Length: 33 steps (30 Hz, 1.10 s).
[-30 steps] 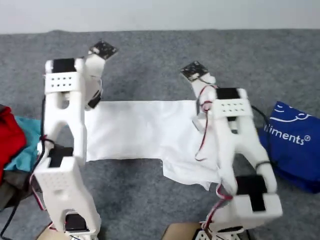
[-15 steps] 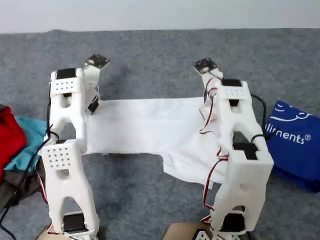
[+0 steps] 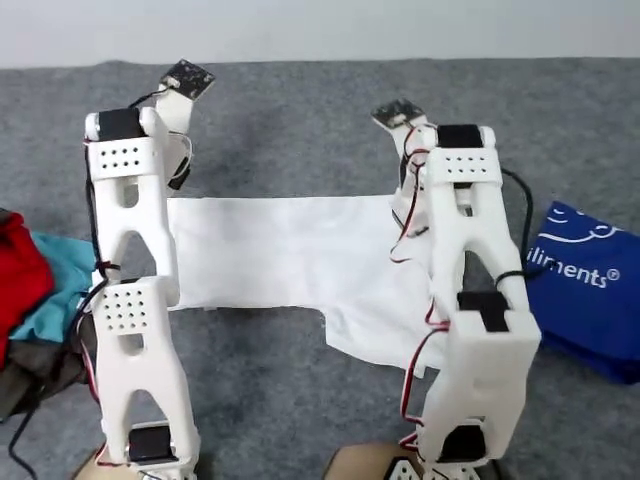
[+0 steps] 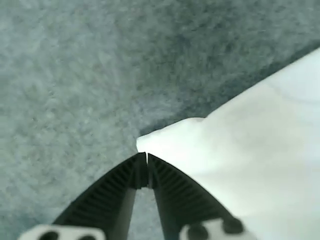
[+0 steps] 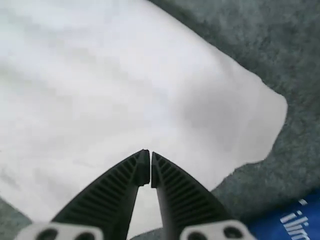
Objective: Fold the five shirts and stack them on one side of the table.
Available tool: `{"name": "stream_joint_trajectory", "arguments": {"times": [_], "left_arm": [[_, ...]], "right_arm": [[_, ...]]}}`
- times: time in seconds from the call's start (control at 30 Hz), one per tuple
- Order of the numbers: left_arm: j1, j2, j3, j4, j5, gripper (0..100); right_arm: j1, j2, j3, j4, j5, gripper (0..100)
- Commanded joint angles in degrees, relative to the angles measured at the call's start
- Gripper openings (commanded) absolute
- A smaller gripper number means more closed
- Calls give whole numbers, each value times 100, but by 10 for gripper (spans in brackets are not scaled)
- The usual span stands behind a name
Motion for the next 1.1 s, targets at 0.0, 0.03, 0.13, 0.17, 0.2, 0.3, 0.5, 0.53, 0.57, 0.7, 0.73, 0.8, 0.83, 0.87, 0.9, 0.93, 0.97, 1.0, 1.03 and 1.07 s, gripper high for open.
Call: {"name": "stream_joint_trajectory", "arguments": {"times": [0.0,0.03,0.13,0.17,0.2,0.3,0.5,0.53,0.57,0.7,0.73,0.8,0.83,0.87,0.9,0.93,0.97,1.0,1.03,1.07], "left_arm": [[255,-624,163,176,70,7],[369,-747,338,176,70,7],[756,-1160,919,176,70,7],[897,-1310,1112,176,70,7],[1055,-1468,1297,176,70,8],[1547,-1934,1930,167,70,8],[2620,-2769,3231,158,70,8],[2813,-2884,3415,158,70,8],[2998,-3007,3609,158,70,8],[3727,-3393,4268,158,26,9],[3903,-3446,4382,158,18,9],[4255,-3543,4611,158,-97,23],[4422,-3596,4743,158,-123,36],[4589,-3631,4848,158,-167,48],[4747,-3666,4954,158,-185,58],[4905,-3684,5024,158,-185,66],[5064,-3692,5086,149,-185,74],[5222,-3692,5130,149,-237,82],[5371,-3692,5174,149,-290,88],[5530,-3684,5200,149,-316,93]], "right_arm": [[-48,-1059,-316,321,-62,15],[-13,-1270,-316,391,-62,15],[127,-1868,-316,602,-62,15],[189,-2053,-316,664,-70,15],[277,-2237,-316,734,-70,15],[646,-2738,-316,954,-70,15],[1622,-3723,-316,1288,-79,15],[1789,-3873,-316,1341,-79,15],[1974,-4013,-308,1367,-79,15],[2756,-4426,-281,1393,-70,15],[2958,-4488,-281,1393,-70,15],[3363,-4593,-273,1393,-62,15],[3556,-4637,-273,1393,-62,15],[3749,-4664,-273,1393,-62,15],[3934,-4699,-264,1393,-62,15],[4119,-4708,-229,1393,-62,15],[4295,-4716,-211,1393,-62,15],[4462,-4734,-202,1402,-62,15],[4629,-4778,-167,1402,-62,15],[4769,-4840,-123,1402,-62,15]]}}
